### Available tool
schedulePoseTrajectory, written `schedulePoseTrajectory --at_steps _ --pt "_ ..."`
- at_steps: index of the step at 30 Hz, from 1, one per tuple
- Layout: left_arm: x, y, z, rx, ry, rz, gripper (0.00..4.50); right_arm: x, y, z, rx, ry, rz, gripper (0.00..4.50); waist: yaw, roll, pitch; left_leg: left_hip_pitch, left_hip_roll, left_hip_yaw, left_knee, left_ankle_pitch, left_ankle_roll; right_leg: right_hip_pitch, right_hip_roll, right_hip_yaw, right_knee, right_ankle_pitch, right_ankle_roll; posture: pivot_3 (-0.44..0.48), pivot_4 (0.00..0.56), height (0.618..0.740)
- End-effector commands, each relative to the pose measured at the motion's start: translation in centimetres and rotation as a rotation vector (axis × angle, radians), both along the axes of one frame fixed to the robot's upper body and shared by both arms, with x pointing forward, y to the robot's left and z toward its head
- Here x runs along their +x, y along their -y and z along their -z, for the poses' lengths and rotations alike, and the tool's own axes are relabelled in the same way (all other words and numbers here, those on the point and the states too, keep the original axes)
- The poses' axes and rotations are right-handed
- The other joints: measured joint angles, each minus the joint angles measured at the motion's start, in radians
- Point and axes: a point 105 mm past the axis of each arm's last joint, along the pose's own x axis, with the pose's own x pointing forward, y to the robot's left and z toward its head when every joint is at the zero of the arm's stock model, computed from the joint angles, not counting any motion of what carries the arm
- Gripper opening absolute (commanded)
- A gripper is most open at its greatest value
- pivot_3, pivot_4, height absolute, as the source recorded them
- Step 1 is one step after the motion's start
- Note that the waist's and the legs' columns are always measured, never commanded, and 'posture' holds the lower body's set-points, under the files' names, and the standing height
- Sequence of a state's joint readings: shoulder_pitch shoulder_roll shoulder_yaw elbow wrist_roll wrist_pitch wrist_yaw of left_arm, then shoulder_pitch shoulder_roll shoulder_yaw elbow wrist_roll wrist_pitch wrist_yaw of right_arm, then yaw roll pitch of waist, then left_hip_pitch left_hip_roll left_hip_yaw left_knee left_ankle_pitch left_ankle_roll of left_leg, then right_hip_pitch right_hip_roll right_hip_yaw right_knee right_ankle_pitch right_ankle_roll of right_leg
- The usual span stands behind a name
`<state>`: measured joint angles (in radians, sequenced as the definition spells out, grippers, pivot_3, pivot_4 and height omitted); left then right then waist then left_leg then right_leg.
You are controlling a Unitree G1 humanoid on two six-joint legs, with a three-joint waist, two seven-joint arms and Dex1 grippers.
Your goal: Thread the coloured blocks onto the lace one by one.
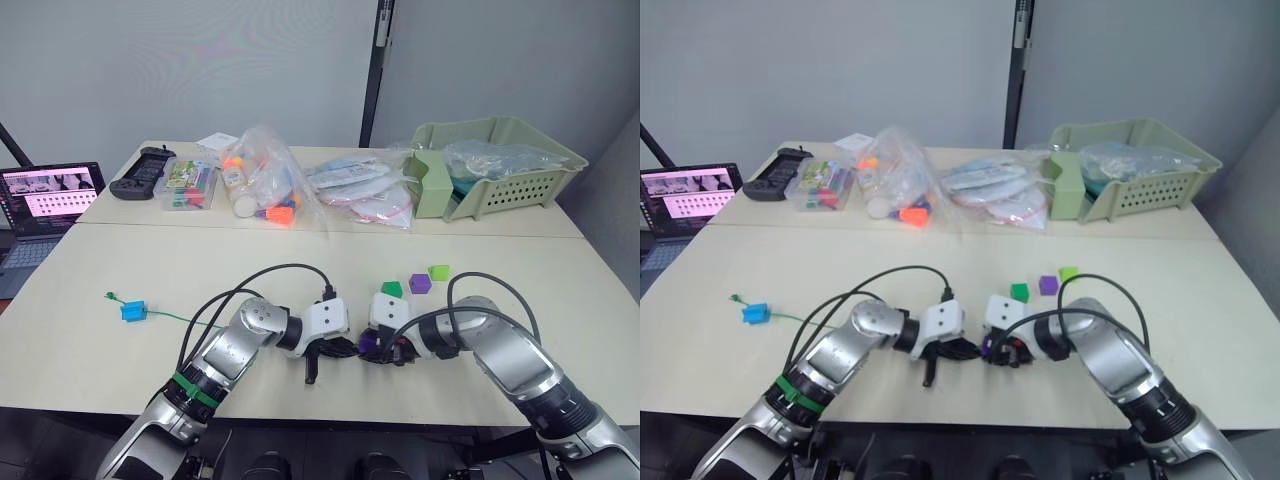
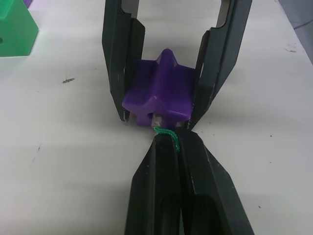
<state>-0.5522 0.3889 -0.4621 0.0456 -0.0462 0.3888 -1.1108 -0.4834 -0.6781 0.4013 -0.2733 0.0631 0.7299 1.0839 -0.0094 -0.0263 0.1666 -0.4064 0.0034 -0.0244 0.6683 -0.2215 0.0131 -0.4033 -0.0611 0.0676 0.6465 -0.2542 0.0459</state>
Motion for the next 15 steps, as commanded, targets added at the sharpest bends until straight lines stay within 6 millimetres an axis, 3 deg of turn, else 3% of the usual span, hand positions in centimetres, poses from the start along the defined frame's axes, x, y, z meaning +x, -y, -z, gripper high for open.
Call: schedulePoseTrajectory --at_steps 1,4,11,15 --pt "0.7 0.2 -0.9 -0.003 0.052 -0.013 0.06 -0.9 -0.5 0.4 0.012 -0.034 -0.03 1.38 0.0 0.0 0.0 0.0 0.0 0.0 0.0 0.0 0.0 0.0 0.0 0.0 0.0 0.0 0.0 0.0 0.15 0.74" --pt "0.6 -1.1 -1.1 0.017 0.036 -0.016 0.86 -0.8 -0.5 0.5 0.013 -0.035 -0.03 1.38 -0.002 0.0 0.0 0.0 0.0 0.0 0.0 0.0 0.0 0.0 0.0 0.0 0.0 0.0 0.0 0.0 0.15 0.74" --pt "1.5 -3.1 -1.1 0.059 0.04 -0.076 3.19 -0.7 -0.7 0.5 0.016 -0.032 -0.033 1.38 -0.005 0.0 0.0 0.0 0.001 0.0 -0.001 0.0 0.0 -0.001 0.001 0.0 0.0 0.0 0.0 0.0 0.15 0.74" --pt "1.4 -3.7 -0.7 0.066 0.036 -0.087 3.19 -0.7 -0.6 0.4 0.017 -0.028 -0.031 1.38 -0.007 0.0 0.0 0.001 0.002 0.0 -0.001 0.0 0.0 -0.001 0.001 0.0 0.0 0.0 0.0 0.0 0.15 0.74"
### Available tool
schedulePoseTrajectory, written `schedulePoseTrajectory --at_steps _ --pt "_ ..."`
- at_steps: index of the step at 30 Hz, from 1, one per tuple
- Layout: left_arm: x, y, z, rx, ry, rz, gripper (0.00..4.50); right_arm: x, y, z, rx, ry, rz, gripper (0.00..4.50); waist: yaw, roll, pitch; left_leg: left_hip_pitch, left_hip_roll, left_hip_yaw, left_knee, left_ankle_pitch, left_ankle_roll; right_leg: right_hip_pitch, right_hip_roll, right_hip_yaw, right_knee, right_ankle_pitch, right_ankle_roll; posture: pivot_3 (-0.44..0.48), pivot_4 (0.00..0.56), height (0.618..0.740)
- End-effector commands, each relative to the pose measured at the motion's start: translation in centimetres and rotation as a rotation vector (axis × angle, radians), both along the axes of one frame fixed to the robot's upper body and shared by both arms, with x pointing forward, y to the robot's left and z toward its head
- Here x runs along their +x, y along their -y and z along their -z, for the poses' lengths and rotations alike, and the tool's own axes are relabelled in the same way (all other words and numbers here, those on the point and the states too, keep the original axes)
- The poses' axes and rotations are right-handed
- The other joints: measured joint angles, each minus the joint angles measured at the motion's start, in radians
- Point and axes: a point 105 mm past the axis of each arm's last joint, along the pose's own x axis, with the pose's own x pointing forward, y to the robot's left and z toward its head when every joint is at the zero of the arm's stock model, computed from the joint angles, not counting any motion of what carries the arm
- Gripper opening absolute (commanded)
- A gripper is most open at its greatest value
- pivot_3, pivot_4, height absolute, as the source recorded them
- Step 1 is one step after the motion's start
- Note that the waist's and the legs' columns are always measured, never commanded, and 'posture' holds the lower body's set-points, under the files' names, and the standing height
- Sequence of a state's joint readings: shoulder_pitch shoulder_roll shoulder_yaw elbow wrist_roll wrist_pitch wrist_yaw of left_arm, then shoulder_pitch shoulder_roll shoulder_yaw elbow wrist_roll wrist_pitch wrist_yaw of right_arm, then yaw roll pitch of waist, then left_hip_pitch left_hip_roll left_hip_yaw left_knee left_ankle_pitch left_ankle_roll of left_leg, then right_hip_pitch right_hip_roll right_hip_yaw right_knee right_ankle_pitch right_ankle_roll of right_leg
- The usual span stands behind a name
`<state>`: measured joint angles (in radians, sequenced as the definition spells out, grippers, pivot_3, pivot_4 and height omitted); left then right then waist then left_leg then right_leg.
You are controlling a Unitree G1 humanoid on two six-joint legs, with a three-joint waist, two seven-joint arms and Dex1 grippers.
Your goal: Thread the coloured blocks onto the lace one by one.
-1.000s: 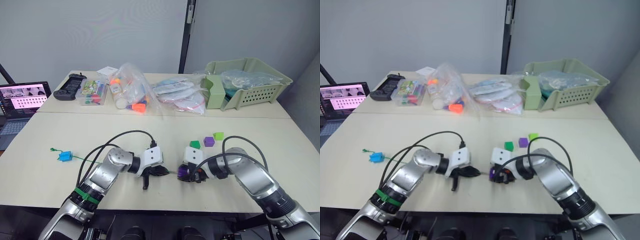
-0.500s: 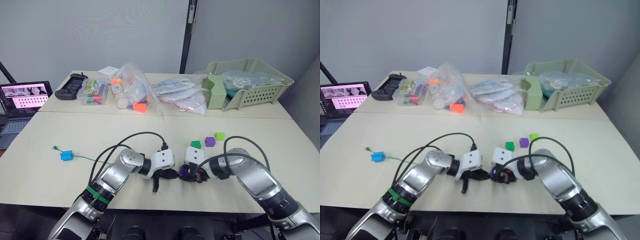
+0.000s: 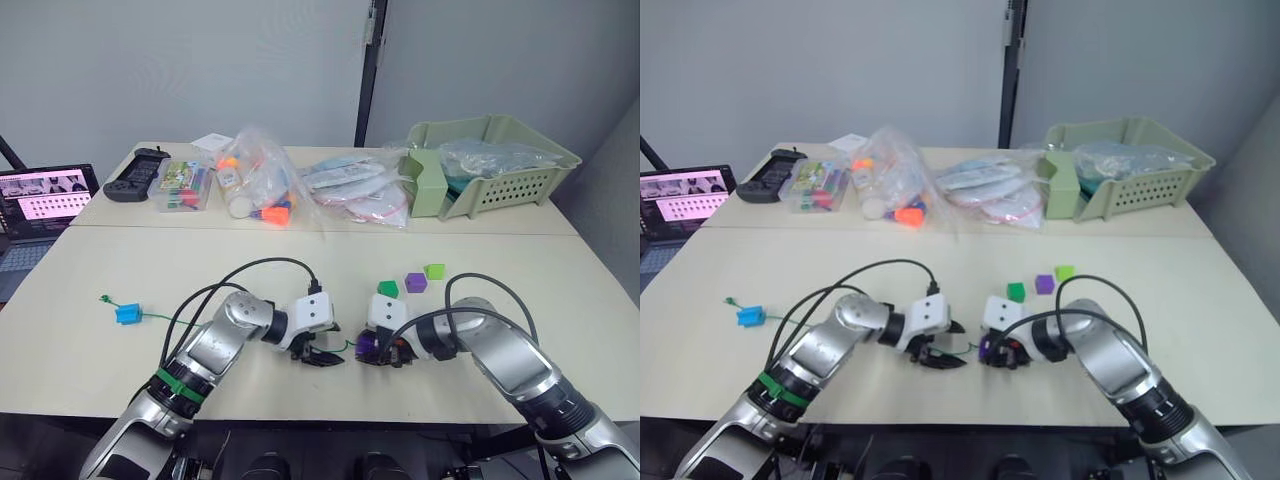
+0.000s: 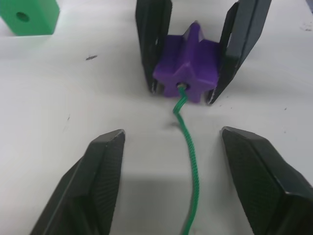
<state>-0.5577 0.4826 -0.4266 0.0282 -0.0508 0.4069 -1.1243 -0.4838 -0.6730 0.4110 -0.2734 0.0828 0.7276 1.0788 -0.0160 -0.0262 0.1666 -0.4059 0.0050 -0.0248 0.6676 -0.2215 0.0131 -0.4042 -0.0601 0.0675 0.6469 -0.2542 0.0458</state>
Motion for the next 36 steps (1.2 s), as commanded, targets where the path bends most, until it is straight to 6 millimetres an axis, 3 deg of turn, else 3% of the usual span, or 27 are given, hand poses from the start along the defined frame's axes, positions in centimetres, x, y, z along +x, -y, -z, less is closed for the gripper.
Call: schedulePoseTrajectory --at_steps 1,8,15,21,36 --pt "0.4 -0.9 0.1 0.014 0.017 -0.033 3.19 -0.4 -0.2 0.3 0.001 -0.015 -0.017 1.38 0.0 0.0 0.0 0.0 0.0 0.0 0.0 0.0 0.0 0.0 0.0 0.0 0.0 0.0 0.0 0.0 0.15 0.74" --pt "-0.2 -0.7 1.2 0.005 -0.031 -0.033 3.19 -0.4 0.1 0.2 -0.004 -0.014 -0.01 1.38 0.001 0.0 0.0 0.0 0.0 0.0 0.0 0.0 0.0 0.0 0.0 0.0 0.0 0.0 0.0 0.0 0.15 0.74" --pt "-1.2 0.3 1.0 -0.035 -0.085 0.004 1.07 -0.5 0.8 0.4 -0.027 -0.027 0.012 1.38 0.002 0.0 0.0 0.0 0.0 0.0 0.0 0.0 0.0 0.0 0.0 0.0 0.0 0.0 0.0 0.0 0.15 0.74" --pt "-1.5 0.6 0.4 -0.061 -0.09 0.015 1.07 -0.7 1.9 0.3 -0.046 -0.032 0.017 1.38 0.006 0.0 0.0 0.0 -0.002 0.0 0.0 0.0 0.0 0.001 -0.001 0.0 0.0 0.0 0.0 0.0 0.15 0.74" --pt "-1.7 1.5 1.4 -0.035 -0.079 0.037 1.07 -0.6 1.4 0.4 -0.039 -0.032 0.028 1.38 0.006 0.0 0.0 0.0 -0.001 0.0 0.0 0.0 0.0 0.001 -0.001 0.0 -0.001 0.0 0.0 0.0 0.15 0.74"
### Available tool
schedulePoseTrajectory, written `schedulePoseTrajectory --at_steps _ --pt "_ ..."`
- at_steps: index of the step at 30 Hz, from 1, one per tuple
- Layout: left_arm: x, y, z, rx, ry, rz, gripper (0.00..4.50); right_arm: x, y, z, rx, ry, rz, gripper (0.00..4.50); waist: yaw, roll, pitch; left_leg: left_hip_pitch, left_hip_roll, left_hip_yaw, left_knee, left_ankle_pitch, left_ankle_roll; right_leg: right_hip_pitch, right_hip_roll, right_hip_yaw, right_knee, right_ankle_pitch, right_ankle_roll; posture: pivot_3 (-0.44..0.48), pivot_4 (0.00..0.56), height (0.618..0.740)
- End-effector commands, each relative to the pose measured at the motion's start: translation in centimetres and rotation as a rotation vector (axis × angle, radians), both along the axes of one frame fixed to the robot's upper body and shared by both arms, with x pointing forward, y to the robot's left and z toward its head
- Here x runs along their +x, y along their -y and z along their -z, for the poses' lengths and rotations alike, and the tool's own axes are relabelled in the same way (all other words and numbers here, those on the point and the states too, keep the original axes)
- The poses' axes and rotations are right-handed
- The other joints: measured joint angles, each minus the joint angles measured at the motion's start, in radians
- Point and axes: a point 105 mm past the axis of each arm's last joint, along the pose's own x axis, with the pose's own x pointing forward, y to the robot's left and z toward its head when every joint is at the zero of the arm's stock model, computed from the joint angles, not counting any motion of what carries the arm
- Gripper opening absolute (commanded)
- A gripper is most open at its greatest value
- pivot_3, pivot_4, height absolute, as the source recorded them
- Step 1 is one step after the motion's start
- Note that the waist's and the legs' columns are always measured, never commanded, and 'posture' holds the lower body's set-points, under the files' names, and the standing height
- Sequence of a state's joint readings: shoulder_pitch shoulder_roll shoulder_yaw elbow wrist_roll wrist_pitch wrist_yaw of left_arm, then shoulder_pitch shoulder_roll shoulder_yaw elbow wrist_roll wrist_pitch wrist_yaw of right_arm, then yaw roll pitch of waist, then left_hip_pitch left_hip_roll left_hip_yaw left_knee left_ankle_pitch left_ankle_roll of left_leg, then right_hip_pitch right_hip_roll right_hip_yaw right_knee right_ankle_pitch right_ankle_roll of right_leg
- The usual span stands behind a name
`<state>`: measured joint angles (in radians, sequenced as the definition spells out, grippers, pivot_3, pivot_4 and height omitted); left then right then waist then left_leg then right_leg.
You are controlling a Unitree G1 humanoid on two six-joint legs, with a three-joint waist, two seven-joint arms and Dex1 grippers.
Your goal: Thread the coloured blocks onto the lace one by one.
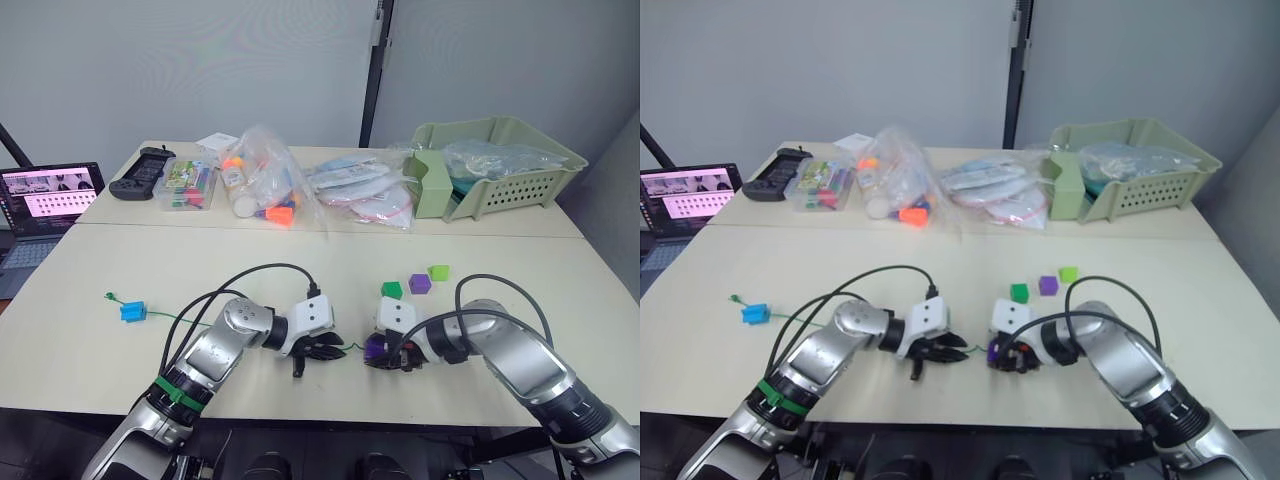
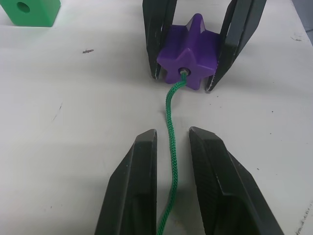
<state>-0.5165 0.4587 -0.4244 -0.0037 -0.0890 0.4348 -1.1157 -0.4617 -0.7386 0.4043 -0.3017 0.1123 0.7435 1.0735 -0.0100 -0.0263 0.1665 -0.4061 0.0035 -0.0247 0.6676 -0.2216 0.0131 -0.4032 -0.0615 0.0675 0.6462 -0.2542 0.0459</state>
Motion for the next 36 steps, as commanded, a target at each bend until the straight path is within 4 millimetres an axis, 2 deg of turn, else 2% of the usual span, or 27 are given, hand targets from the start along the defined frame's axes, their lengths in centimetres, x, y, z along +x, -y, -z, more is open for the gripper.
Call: schedulePoseTrajectory --at_steps 1,2,4,20,23,29,30,32,34,36 --pt "-0.6 0.8 1.2 0.026 -0.023 0.034 1.07 -0.2 0.0 0.3 -0.006 -0.016 0.006 1.38 0.0 0.0 0.0 0.0 0.0 0.0 0.0 0.0 0.0 0.0 0.0 0.0 0.0 0.0 0.0 0.0 0.15 0.74" --pt "-0.6 0.8 1.4 0.034 -0.022 0.038 0.55 -0.2 0.0 0.3 -0.006 -0.016 0.006 1.38 0.001 0.0 0.0 0.0 0.0 0.0 0.0 0.0 0.0 0.0 0.0 0.0 0.0 0.0 0.0 0.0 0.15 0.74" --pt "-0.5 0.9 1.5 0.036 -0.021 0.043 0.04 -0.2 -0.1 0.3 -0.005 -0.016 0.007 1.38 0.0 0.0 0.0 0.0 0.0 0.0 0.0 0.0 0.0 0.0 0.0 0.0 0.0 0.0 0.0 0.0 0.15 0.74" --pt "-0.7 2.8 0.5 0.018 0.035 0.121 0.04 -0.3 -0.2 0.4 -0.003 -0.021 0.016 1.38 0.0 0.0 -0.001 0.0 0.0 0.0 0.0 0.0 0.0 0.001 0.0 0.0 0.0 0.0 0.0 0.0 0.15 0.74" --pt "-0.7 2.7 0.6 0.025 0.034 0.12 0.04 -0.3 -0.3 0.4 -0.003 -0.021 0.016 1.38 -0.001 0.0 -0.001 0.0 0.0 0.0 0.0 0.0 0.0 0.001 0.0 0.0 0.0 0.0 0.0 0.0 0.15 0.74" --pt "0.6 1.1 -0.2 0.023 0.044 0.034 0.04 -0.3 -0.4 0.4 0.001 -0.021 0.018 1.38 -0.003 0.0 -0.001 0.0 0.0 0.0 0.0 0.0 0.0 0.0 0.001 0.0 0.0 0.0 0.0 0.0 0.15 0.74" --pt "0.5 0.9 -0.4 0.022 0.042 0.037 0.65 -0.3 -0.4 0.4 0.002 -0.02 0.02 1.38 -0.003 0.0 -0.001 0.0 0.001 0.0 0.0 0.0 0.0 0.0 0.001 0.0 0.0 0.0 0.0 0.0 0.15 0.74" --pt "0.5 0.4 -0.8 0.021 0.04 0.044 1.18 -0.2 -0.4 0.3 0.009 -0.019 0.025 1.38 -0.005 0.0 -0.001 0.0 0.001 0.0 0.0 0.0 0.0 0.0 0.001 0.0 0.0 0.0 0.0 0.0 0.15 0.74" --pt "0.5 0.1 -1.3 0.021 0.044 0.049 1.85 -0.1 -0.5 0.1 0.018 -0.013 0.033 2.43 -0.006 0.0 -0.001 0.0 0.001 0.0 0.0 0.0 0.0 -0.001 0.001 0.0 0.0 0.0 0.0 0.0 0.15 0.74" --pt "0.4 0.0 -1.7 0.021 0.046 0.051 2.53 -0.1 -0.5 0.0 0.022 -0.01 0.036 3.12 -0.006 0.0 -0.001 0.0 0.002 0.0 0.0 0.0 0.0 -0.001 0.001 0.0 0.0 0.0 0.0 0.0 0.15 0.74"
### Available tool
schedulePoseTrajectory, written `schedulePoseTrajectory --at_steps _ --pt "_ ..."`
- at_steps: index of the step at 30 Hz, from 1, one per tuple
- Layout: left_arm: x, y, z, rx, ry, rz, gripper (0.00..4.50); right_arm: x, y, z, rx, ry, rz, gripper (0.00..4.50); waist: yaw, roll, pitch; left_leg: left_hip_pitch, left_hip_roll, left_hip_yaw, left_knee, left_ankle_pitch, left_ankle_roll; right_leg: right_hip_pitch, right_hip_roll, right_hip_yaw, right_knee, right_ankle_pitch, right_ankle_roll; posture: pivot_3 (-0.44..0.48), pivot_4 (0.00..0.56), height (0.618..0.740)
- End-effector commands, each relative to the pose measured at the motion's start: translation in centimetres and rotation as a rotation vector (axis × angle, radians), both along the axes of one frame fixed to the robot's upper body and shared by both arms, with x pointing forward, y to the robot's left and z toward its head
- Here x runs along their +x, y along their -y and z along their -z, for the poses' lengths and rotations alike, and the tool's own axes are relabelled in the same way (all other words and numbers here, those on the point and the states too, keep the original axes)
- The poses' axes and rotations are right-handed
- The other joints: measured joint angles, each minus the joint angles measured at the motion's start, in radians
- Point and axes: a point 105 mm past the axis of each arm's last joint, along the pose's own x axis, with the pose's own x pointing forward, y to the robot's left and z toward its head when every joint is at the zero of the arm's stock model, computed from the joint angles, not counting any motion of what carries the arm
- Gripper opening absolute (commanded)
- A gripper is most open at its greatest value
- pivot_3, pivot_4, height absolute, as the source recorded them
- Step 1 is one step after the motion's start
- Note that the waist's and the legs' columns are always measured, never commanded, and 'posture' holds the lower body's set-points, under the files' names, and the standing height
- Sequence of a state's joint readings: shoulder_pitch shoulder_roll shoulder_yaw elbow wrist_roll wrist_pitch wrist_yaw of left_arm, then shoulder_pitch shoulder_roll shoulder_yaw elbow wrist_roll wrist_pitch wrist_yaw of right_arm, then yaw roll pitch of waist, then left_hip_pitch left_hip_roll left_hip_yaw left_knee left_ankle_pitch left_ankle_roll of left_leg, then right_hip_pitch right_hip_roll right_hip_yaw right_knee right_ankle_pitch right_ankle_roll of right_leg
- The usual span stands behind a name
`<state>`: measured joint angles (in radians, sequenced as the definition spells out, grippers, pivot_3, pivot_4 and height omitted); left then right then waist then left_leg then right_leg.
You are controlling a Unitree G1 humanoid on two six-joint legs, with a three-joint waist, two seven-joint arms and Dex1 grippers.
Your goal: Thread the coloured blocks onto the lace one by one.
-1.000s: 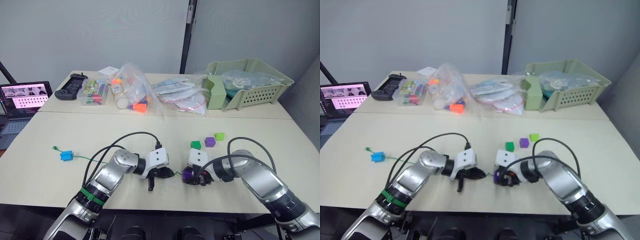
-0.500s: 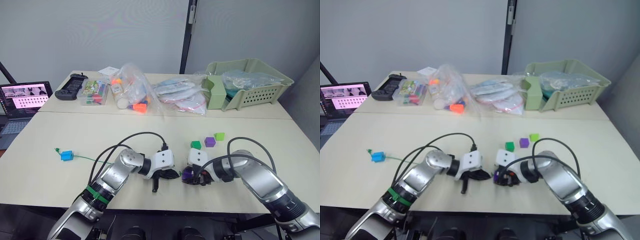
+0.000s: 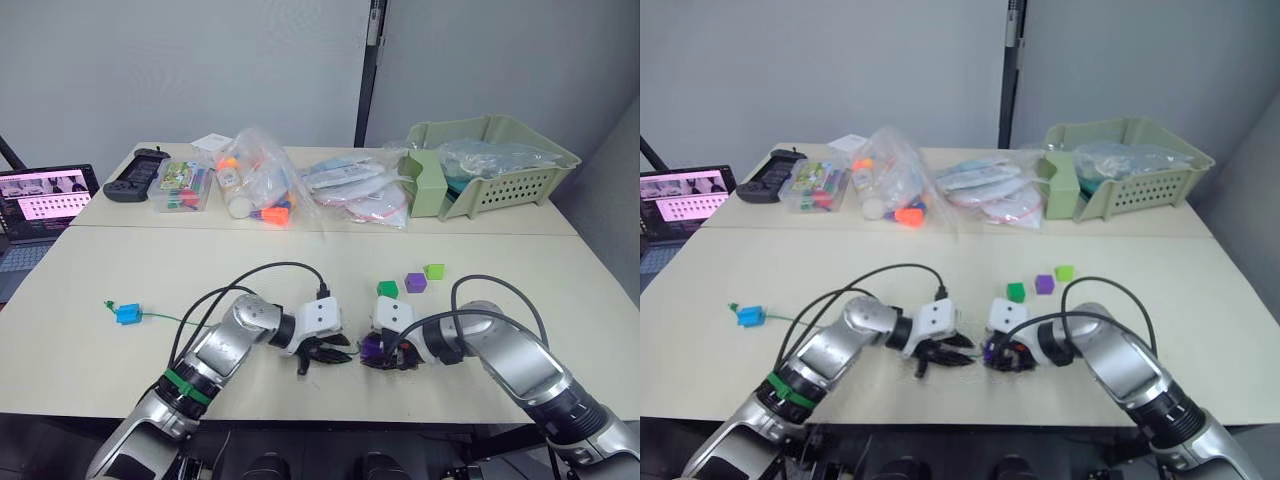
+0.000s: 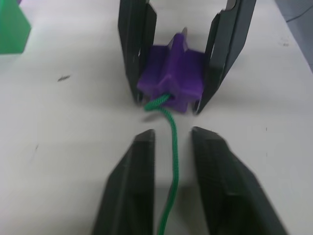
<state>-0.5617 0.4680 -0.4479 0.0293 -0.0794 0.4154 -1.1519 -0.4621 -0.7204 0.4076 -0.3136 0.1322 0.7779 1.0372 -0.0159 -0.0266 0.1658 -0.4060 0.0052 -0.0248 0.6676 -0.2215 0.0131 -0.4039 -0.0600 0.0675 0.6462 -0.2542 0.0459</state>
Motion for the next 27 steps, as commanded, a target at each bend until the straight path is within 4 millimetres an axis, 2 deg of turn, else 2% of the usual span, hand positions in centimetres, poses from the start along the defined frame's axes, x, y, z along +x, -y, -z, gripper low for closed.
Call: schedulePoseTrajectory --at_steps 1,4,5,9,13,15,19,26,27 --pt "0.1 -0.1 -1.6 -0.015 0.034 0.008 2.85 0.0 0.0 -0.1 0.005 -0.002 0.015 3.45 0.001 0.0 0.0 0.0 0.0 0.0 0.0 0.0 0.0 0.0 0.0 0.0 0.0 0.0 0.0 0.0 0.15 0.74" --pt "-0.3 0.5 -2.6 -0.013 0.053 0.046 3.82 -0.3 0.5 -1.0 0.019 0.019 0.027 4.44 0.003 0.0 0.0 0.0 0.0 0.0 0.0 0.0 0.0 0.0 0.0 0.0 0.0 0.0 0.0 0.0 0.15 0.74" --pt "-0.5 1.0 -3.0 -0.009 0.064 0.069 4.1 -0.4 0.9 -1.7 0.026 0.043 0.044 4.5 0.007 0.0 0.0 -0.001 0.0 0.0 0.0 0.0 0.0 0.0 0.0 0.0 0.0 0.0 0.0 0.0 0.15 0.74" --pt "-0.8 2.6 -3.4 0.008 0.088 0.118 4.1 -1.1 2.7 -2.8 0.027 0.068 0.085 4.5 0.014 0.0 0.0 -0.004 -0.003 0.0 0.002 0.0 0.0 -0.001 -0.002 0.0 -0.001 0.0 0.001 0.0 0.15 0.74" --pt "-0.9 4.3 -3.0 0.043 0.105 0.164 4.1 -2.4 5.3 -2.9 0.017 0.055 0.146 4.5 0.016 0.0 0.0 -0.004 -0.003 0.001 0.001 0.0 0.0 -0.001 -0.001 0.0 -0.002 0.0 0.001 0.0 0.15 0.74" --pt "-0.8 4.6 -2.6 0.066 0.112 0.178 4.1 -2.8 5.9 -2.6 0.014 0.048 0.166 4.5 0.016 0.0 0.0 -0.005 -0.003 0.002 0.001 0.0 0.0 -0.001 -0.001 -0.001 -0.003 0.0 0.001 0.0 0.15 0.74" --pt "-0.4 5.0 -1.9 0.092 0.124 0.175 4.1 -3.0 6.0 -2.0 0.012 0.044 0.182 4.5 0.001 0.0 0.0 -0.004 -0.002 0.003 0.001 0.0 0.0 -0.001 -0.001 0.0 -0.002 0.0 0.001 0.0 0.15 0.74" --pt "0.1 6.2 -0.8 0.116 0.139 0.19 4.1 -2.6 5.5 -1.6 0.025 0.056 0.197 4.5 0.004 0.0 0.0 -0.004 -0.003 0.003 0.002 0.0 0.0 -0.001 -0.001 0.0 -0.002 0.0 0.001 0.0 0.15 0.74" --pt "0.2 6.3 -0.8 0.115 0.138 0.188 3.85 -2.5 5.4 -1.6 0.028 0.057 0.195 4.5 0.004 -0.001 0.0 -0.005 -0.003 0.003 0.002 0.0 0.0 -0.001 -0.001 0.0 -0.002 0.0 0.001 0.0 0.15 0.74"
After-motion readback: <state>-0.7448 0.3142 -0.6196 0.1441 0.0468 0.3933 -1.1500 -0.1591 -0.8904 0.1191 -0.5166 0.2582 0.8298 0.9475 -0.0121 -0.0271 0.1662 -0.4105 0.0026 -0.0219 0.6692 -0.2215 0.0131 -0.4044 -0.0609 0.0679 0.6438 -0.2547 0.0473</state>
